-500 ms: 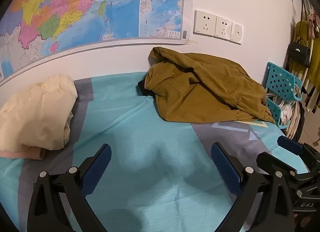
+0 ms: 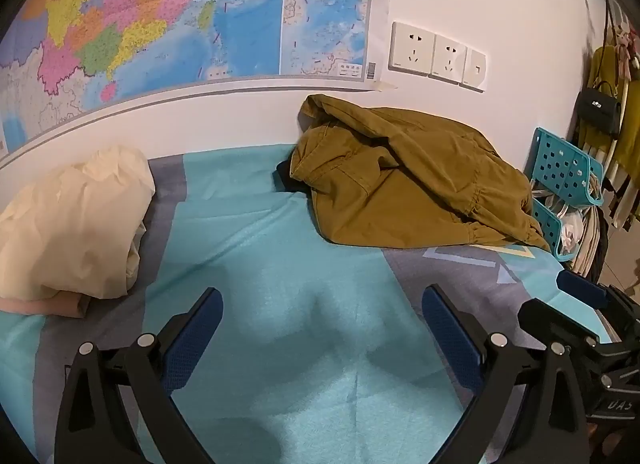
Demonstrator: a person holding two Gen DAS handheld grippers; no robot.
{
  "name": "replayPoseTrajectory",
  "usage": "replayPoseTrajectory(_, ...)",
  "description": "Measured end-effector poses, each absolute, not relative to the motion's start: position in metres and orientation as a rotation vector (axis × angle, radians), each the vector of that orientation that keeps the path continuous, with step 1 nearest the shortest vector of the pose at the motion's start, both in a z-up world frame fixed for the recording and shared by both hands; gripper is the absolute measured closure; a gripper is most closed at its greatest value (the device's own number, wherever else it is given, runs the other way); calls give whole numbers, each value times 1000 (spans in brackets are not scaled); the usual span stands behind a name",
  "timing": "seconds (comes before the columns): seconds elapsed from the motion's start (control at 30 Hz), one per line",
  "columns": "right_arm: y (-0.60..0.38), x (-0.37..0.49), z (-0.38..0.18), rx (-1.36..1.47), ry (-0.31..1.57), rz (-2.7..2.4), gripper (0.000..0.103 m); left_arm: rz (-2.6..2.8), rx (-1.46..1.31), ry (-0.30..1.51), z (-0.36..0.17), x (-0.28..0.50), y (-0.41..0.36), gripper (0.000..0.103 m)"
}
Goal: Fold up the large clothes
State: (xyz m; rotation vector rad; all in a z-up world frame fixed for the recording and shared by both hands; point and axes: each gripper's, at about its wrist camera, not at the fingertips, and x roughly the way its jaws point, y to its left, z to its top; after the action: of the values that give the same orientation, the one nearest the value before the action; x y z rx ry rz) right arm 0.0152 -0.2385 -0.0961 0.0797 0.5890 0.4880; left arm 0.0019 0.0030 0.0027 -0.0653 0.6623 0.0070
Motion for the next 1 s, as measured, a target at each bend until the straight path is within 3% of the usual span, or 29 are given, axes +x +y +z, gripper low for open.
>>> replayPoseTrajectory(1.0, -237, 11, -87, 69, 570, 480, 6, -5, -74, 661, 2, 4, 0, 7)
